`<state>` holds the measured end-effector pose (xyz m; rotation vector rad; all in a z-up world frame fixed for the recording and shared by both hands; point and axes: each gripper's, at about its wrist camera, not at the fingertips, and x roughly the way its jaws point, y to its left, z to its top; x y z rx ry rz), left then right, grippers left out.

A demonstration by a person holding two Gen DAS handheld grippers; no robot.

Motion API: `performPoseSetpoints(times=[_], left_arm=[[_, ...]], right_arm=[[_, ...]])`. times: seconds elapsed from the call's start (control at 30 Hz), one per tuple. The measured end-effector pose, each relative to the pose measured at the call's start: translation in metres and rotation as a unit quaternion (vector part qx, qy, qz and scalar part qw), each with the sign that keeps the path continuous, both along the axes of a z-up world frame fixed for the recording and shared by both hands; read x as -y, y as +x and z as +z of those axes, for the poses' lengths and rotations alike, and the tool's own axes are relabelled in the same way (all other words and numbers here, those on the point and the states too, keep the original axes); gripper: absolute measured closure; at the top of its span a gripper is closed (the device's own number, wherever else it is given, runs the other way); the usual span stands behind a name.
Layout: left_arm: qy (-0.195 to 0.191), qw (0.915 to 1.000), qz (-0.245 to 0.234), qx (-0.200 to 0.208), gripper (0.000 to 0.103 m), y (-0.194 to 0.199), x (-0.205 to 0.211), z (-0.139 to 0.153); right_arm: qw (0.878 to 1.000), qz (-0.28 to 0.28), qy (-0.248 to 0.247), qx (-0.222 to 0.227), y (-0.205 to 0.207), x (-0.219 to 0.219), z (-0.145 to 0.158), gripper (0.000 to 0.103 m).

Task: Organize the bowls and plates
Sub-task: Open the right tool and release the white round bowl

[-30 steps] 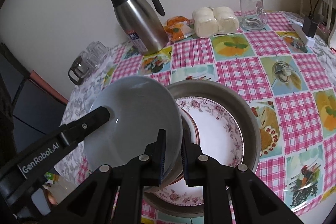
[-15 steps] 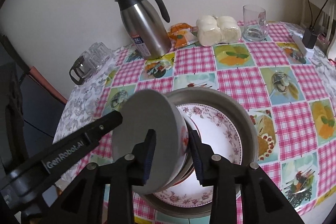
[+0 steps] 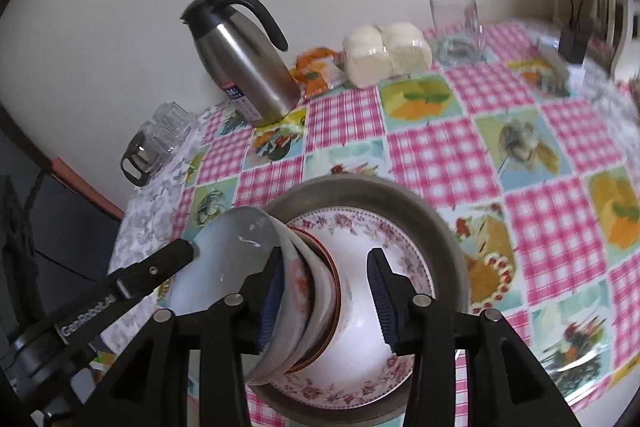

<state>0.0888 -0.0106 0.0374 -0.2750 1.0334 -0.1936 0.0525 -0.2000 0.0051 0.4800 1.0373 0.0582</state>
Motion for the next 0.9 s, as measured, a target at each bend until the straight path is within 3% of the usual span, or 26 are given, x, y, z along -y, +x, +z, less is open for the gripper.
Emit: performPoseSetpoints(times=[0.3, 0.33, 0.4, 0.47, 0.53, 0.6, 0.67, 0.8, 0.9], left_arm=[[-0.005, 0.9997, -0.002, 0.022, 0.081, -0.007, -0.003, 0.013], [-0.005, 0.9997, -0.001, 0.024, 0.078, -0.008, -0.004, 0.014], [-0.006, 0.9995, 0.004, 0.030, 0.058, -0.011, -0.007, 0.016], [-0.007, 0.9993, 0.006, 0.036, 0.051, -0.014, -0.009, 0.018], [-0.004, 0.9991, 0.012, 0.040, 0.043, -0.018, -0.012, 0.019], [0.003, 0.9988, 0.020, 0.044, 0.023, -0.022, -0.015, 0.019], [0.011, 0.9985, 0.027, 0.047, 0.021, -0.027, -0.019, 0.019], [0.015, 0.9980, 0.036, 0.051, 0.016, -0.038, -0.028, 0.015], [0.023, 0.9975, 0.041, 0.053, 0.015, -0.048, -0.032, 0.011]], right_arm=[[1.000, 0.009, -0.017, 0.010, -0.003, -0.004, 0.003, 0.055], [1.000, 0.009, -0.018, 0.014, -0.005, -0.004, 0.006, 0.055], [0.999, 0.012, -0.023, 0.022, -0.008, -0.004, 0.011, 0.055], [0.999, 0.015, -0.027, 0.028, -0.011, -0.005, 0.015, 0.044], [0.998, 0.017, -0.036, 0.038, -0.018, -0.007, 0.020, 0.040], [0.998, 0.022, -0.039, 0.047, -0.025, -0.008, 0.023, 0.034], [0.997, 0.022, -0.043, 0.055, -0.031, -0.008, 0.025, 0.024], [0.996, 0.018, -0.053, 0.070, -0.046, -0.004, 0.028, 0.016], [0.996, 0.009, -0.060, 0.072, -0.055, -0.001, 0.026, 0.003]])
